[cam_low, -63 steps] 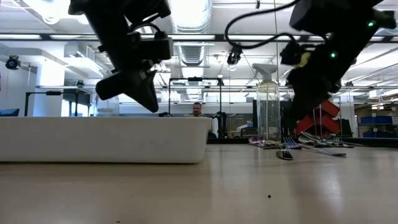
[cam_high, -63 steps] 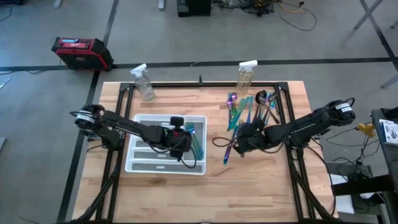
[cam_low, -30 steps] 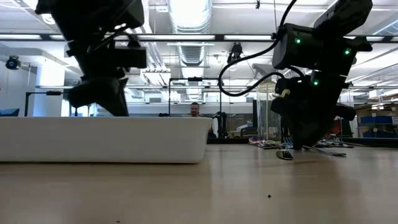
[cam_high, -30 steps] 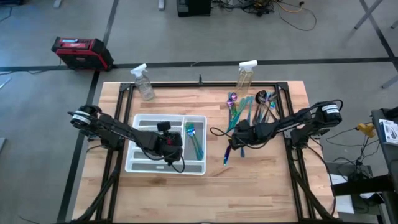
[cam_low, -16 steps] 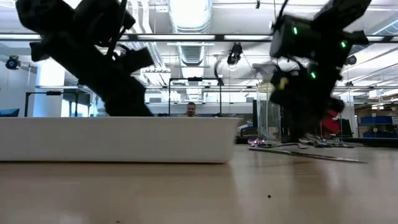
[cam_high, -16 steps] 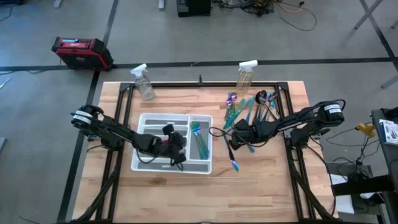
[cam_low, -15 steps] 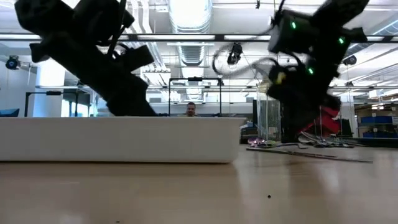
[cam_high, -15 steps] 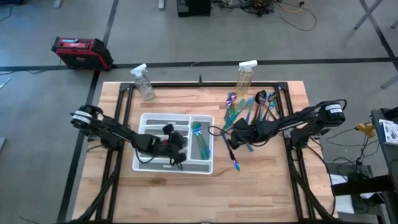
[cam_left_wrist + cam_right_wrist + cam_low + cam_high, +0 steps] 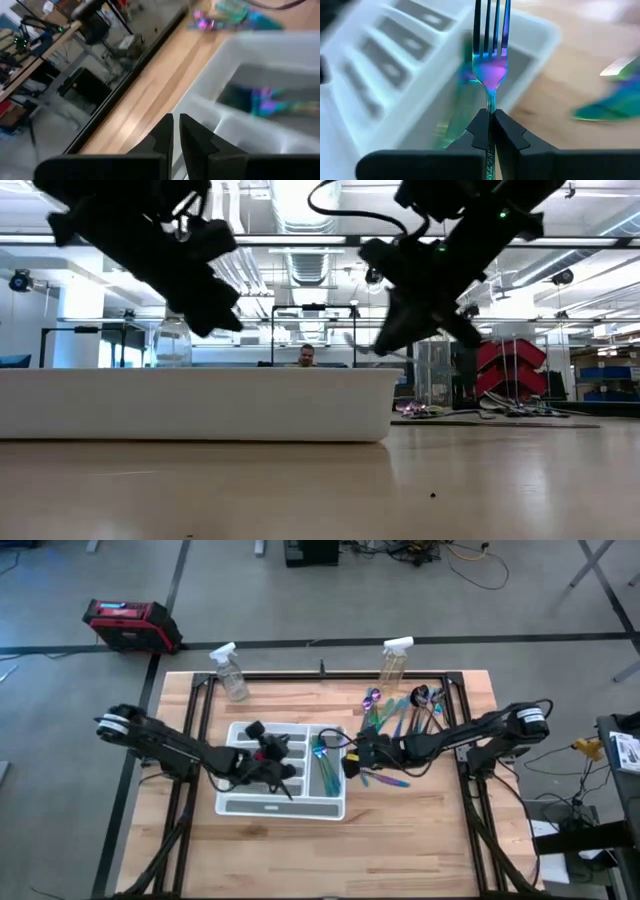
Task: Sort silverware
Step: Put the blue fork with the other blue forks on the silverware tray
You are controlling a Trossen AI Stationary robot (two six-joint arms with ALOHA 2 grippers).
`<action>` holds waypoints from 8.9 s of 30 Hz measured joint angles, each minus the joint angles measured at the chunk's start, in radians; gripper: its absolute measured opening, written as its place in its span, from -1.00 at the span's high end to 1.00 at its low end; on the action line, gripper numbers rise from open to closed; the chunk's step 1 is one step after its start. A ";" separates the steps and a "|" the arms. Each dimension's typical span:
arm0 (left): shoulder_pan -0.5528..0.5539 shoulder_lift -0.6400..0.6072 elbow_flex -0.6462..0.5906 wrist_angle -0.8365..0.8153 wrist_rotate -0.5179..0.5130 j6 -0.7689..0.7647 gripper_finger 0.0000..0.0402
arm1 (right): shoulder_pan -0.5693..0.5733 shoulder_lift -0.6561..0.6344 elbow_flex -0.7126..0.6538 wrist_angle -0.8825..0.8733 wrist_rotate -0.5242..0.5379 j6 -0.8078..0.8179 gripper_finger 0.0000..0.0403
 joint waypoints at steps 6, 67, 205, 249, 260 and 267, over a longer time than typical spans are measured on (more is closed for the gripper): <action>-0.005 -0.167 -0.079 -0.160 0.023 -0.133 0.92 | 0.003 0.112 0.090 0.079 0.001 0.006 1.00; -0.018 0.052 -0.090 0.197 0.156 -0.181 0.92 | -0.429 -0.263 -0.224 -0.636 0.248 -0.195 0.51; -0.072 -0.346 -0.277 0.339 0.321 -0.078 0.92 | -0.278 -0.668 -0.426 -0.548 0.144 -0.178 1.00; -0.072 -0.338 -0.331 0.313 0.358 -0.194 0.92 | -0.377 -0.317 -0.414 -0.290 -0.047 -0.223 1.00; -0.072 -0.294 -0.331 0.320 0.358 -0.220 0.92 | -0.260 -0.342 -0.412 -0.342 -0.003 -0.136 1.00; -0.072 -0.249 -0.331 0.377 0.358 -0.210 0.92 | -0.089 -0.346 -0.411 -0.387 0.103 -0.039 0.94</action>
